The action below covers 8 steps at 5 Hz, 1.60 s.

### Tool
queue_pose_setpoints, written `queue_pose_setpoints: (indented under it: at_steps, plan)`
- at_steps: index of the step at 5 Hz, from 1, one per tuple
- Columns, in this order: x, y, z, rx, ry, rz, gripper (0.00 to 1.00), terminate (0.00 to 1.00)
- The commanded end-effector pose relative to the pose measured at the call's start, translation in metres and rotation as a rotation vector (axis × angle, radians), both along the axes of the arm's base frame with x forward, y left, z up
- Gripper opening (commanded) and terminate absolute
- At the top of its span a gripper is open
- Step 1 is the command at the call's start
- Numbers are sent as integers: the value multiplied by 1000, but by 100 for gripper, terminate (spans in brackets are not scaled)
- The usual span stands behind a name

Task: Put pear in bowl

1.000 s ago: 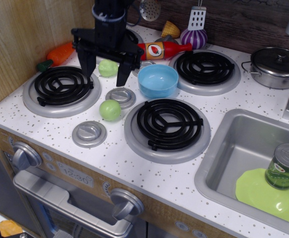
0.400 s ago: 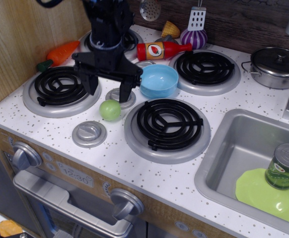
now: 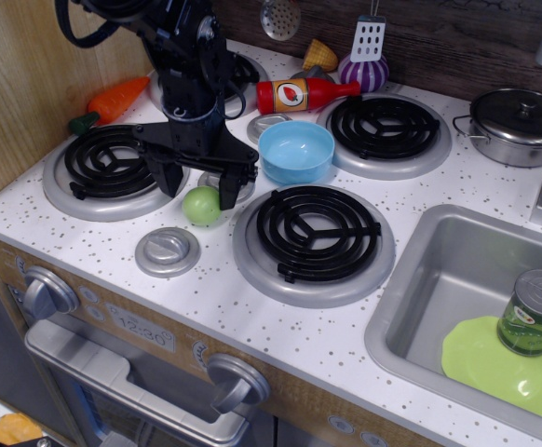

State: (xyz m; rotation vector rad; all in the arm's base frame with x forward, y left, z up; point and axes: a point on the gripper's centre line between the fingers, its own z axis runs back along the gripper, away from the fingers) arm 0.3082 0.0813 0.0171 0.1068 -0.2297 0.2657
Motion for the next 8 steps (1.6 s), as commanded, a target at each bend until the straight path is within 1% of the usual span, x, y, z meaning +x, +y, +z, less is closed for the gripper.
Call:
queue_pose_setpoints:
  at_steps: [1, 2, 3, 4, 5, 6, 7, 8]
  plan:
    - [1, 0, -6, -20, -27, 13, 100, 0]
    - [-3, -1, -7, -19, -9, 30, 0, 0]
    - [-2, 1, 1, -20, 14, 19, 0, 0]
    - [8, -4, 36, 5, 27, -1, 0, 0]
    - [37, -10, 74, 68, -14, -44, 0, 0]
    - [77, -15, 89, 100, -68, -103, 0, 0]
    - [102, -16, 88, 84, -100, -165, 0, 0]
    - [105, -22, 80, 64, -134, -177, 100, 0]
